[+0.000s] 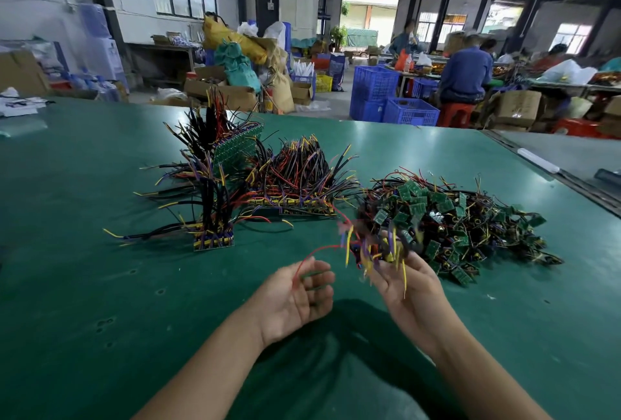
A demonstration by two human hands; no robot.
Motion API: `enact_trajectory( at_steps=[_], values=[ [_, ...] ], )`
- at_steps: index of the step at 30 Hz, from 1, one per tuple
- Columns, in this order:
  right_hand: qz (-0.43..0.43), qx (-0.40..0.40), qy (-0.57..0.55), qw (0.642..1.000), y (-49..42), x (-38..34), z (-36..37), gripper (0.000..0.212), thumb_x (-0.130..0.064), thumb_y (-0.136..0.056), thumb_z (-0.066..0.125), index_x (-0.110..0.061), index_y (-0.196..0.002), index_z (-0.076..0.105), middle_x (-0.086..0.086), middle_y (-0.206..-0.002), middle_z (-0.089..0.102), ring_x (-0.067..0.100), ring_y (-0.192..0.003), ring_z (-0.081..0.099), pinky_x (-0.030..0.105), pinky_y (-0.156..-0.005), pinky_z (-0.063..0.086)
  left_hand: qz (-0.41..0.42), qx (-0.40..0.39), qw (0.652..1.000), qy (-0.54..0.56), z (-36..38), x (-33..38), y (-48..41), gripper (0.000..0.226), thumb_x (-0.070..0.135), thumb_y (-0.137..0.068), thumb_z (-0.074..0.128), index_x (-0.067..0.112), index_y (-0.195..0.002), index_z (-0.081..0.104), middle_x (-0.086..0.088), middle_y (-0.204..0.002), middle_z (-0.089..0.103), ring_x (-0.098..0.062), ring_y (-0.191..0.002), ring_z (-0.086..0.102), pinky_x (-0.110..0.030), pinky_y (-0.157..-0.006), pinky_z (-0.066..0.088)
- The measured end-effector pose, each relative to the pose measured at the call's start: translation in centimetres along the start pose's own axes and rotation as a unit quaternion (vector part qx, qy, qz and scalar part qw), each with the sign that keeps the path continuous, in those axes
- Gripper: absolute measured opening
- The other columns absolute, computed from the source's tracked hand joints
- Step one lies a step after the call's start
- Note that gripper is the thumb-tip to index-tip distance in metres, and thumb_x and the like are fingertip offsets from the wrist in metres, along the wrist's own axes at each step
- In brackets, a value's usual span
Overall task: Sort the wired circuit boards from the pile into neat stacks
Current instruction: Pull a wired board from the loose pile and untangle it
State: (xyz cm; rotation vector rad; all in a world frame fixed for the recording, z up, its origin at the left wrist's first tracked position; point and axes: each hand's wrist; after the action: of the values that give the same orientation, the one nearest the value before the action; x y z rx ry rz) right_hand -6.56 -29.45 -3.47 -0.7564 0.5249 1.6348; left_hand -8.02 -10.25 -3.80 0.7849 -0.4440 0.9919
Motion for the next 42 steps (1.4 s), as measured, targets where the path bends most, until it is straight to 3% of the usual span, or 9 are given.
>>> enact_trajectory(
  at_steps=[6,13,19,23,26,30,34,39,42],
  values=[
    [0.026,-0.003,-0.002,1.000,0.0,0.3,0.2,0.051,0.007,-0.060,0.062,-0.003,-0.110,0.069,0.019,-0.097,0.069,0.024,-0.076,0.070,0.029,-0.069,0.059,0.065,-0.102,0.986,-0.118,0.5,-0.8,0.8,0.037,0.000,-0.072,0.072,0.011,-0.106,0.060,-0.003,-0.083,0.068,-0.016,-0.063,0.065,-0.030,-0.063,0.054],
    [0.077,0.021,0.047,0.996,0.0,1.4,0.5,0.047,0.002,-0.065,0.066,0.000,-0.112,0.061,0.014,-0.093,0.070,0.020,-0.078,0.071,0.028,-0.066,0.059,0.217,-0.001,0.958,-0.186,2.2,-1.6,0.3,0.029,0.020,-0.077,0.069,0.008,-0.103,0.062,-0.004,-0.081,0.064,-0.014,-0.057,0.059,-0.024,-0.052,0.049],
    [0.064,0.034,0.106,0.992,-0.1,1.7,0.4,0.039,-0.001,-0.069,0.065,0.001,-0.108,0.061,0.013,-0.084,0.070,0.018,-0.069,0.069,0.025,-0.058,0.056,0.232,0.020,0.935,-0.269,2.0,-2.4,0.0,0.017,0.010,-0.088,0.064,0.001,-0.102,0.064,-0.009,-0.086,0.066,-0.018,-0.073,0.061,-0.028,-0.062,0.054],
    [0.011,0.037,0.195,0.980,0.3,2.2,0.8,0.017,-0.006,-0.087,0.061,0.003,-0.102,0.058,0.011,-0.084,0.067,0.017,-0.073,0.069,0.027,-0.058,0.057,0.245,0.058,0.925,-0.285,2.3,-2.7,0.0,0.018,0.022,-0.096,0.057,0.007,-0.096,0.068,-0.005,-0.076,0.063,-0.011,-0.062,0.057,-0.027,-0.057,0.051],
    [-0.021,0.050,0.349,0.935,0.7,2.3,1.4,0.022,-0.029,-0.091,0.058,-0.007,-0.093,0.059,0.001,-0.064,0.054,0.011,-0.051,0.051,0.022,-0.045,0.043,0.264,0.055,0.912,-0.309,2.4,-2.8,0.2,0.022,0.027,-0.098,0.053,0.013,-0.089,0.068,0.002,-0.074,0.067,-0.011,-0.069,0.062,-0.028,-0.067,0.051],
    [0.006,0.038,0.400,0.916,0.7,2.3,1.2,0.026,-0.023,-0.103,0.045,-0.004,-0.088,0.055,0.006,-0.052,0.044,0.012,-0.040,0.033,0.020,-0.040,0.025,0.288,0.064,0.907,-0.300,2.7,-2.9,0.1,0.013,0.008,-0.096,0.055,-0.002,-0.090,0.061,-0.001,-0.070,0.058,-0.003,-0.061,0.053,-0.014,-0.058,0.045],
    [-0.004,0.011,0.393,0.919,1.0,2.2,1.5,0.028,-0.026,-0.102,0.045,-0.006,-0.084,0.051,-0.005,-0.045,0.040,0.006,-0.035,0.032,0.017,-0.037,0.023,0.275,0.064,0.909,-0.307,2.8,-2.9,-0.1,0.023,0.011,-0.090,0.065,-0.009,-0.100,0.060,-0.013,-0.084,0.061,-0.022,-0.078,0.053,-0.035,-0.074,0.044],
    [-0.009,0.036,0.360,0.932,0.7,1.8,1.0,0.028,-0.015,-0.104,0.042,-0.011,-0.081,0.056,-0.006,-0.052,0.051,0.006,-0.043,0.046,0.019,-0.045,0.033,0.201,-0.015,0.934,-0.294,1.9,-2.6,0.2,0.042,0.011,-0.061,0.049,0.009,-0.100,0.063,-0.004,-0.075,0.059,-0.016,-0.054,0.054,-0.027,-0.053,0.041],
    [0.020,0.016,0.324,0.946,0.9,1.7,0.6,0.037,0.000,-0.104,0.027,-0.010,-0.076,0.049,-0.007,-0.051,0.055,0.002,-0.040,0.050,0.014,-0.041,0.040,0.218,-0.005,0.937,-0.274,1.8,-2.4,0.2,0.021,0.017,-0.073,0.056,0.011,-0.092,0.064,0.001,-0.071,0.060,-0.015,-0.049,0.052,-0.023,-0.045,0.036]
  ],
)
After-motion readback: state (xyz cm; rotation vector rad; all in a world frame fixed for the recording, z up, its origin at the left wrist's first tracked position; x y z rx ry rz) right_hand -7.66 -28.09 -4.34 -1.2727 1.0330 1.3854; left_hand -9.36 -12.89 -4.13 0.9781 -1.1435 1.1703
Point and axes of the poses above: each hand's wrist, its own y-axis away from the middle knuckle, its own z-axis out of the palm, x = y × z
